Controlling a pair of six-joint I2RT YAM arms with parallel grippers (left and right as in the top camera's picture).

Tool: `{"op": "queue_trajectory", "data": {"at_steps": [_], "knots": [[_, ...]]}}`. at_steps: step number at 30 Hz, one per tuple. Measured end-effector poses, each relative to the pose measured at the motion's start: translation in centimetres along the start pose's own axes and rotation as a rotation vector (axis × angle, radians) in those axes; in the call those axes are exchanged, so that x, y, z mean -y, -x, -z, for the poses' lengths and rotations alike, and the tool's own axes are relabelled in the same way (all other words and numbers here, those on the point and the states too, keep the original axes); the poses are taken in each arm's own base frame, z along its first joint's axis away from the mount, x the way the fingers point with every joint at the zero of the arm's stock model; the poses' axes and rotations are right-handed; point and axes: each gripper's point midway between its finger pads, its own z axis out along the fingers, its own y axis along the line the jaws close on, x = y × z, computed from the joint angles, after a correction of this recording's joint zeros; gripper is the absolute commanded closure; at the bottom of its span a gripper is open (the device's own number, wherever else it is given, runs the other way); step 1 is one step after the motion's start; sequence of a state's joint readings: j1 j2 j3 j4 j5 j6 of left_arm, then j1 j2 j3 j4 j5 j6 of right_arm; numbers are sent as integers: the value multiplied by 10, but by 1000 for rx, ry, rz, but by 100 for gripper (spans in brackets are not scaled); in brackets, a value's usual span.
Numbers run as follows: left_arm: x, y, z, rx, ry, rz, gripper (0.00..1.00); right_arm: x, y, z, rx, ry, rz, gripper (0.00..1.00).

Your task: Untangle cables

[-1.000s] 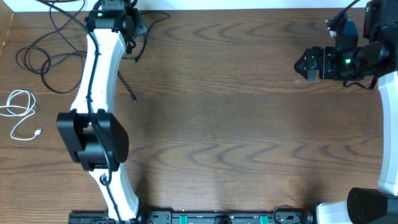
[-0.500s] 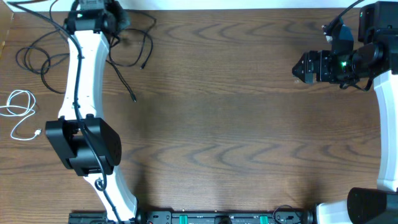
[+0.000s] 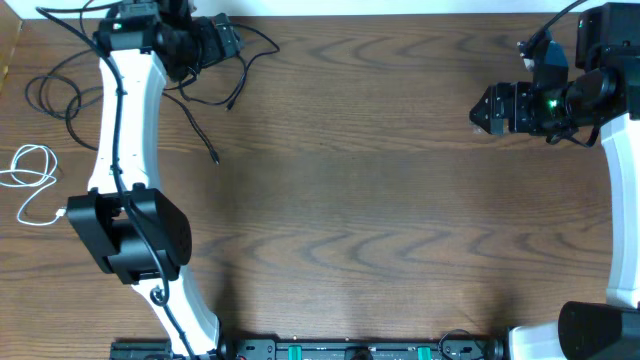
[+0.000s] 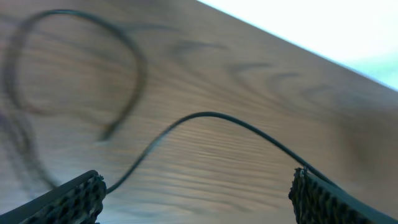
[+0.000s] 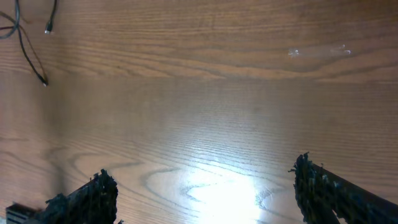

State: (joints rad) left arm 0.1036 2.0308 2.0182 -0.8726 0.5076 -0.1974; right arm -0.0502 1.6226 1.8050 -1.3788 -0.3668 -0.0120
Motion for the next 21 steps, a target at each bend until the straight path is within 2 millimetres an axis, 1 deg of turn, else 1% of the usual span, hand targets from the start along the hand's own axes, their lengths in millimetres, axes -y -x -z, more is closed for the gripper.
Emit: {"op": "queue_trajectory", "data": {"at_steps": [2, 5, 7, 10, 12, 14, 16, 21], "knots": [[7, 2, 6, -6, -95, 24, 4, 0, 0, 0, -2, 0, -1, 10], [9, 6, 17, -16, -203, 101, 4, 0, 0, 0, -2, 0, -1, 10], [2, 9, 24, -16, -227, 140, 4, 0, -1, 0, -2, 0, -1, 10], [-18, 5, 31, -33, -199, 210, 4, 0, -1, 0, -2, 0, -1, 10], [-31, -2, 33, -52, -148, 230, 4, 0, -1, 0, -2, 0, -1, 10], [-43, -13, 32, -84, -78, 229, 4, 0, -1, 0, -3, 0, -1, 10], [-49, -23, 31, -116, -26, 218, 4, 0, -1, 0, -2, 0, -1, 10], [-61, -56, 32, -235, 108, 164, 5, 0, 0, 0, -1, 0, 0, 10]]}}
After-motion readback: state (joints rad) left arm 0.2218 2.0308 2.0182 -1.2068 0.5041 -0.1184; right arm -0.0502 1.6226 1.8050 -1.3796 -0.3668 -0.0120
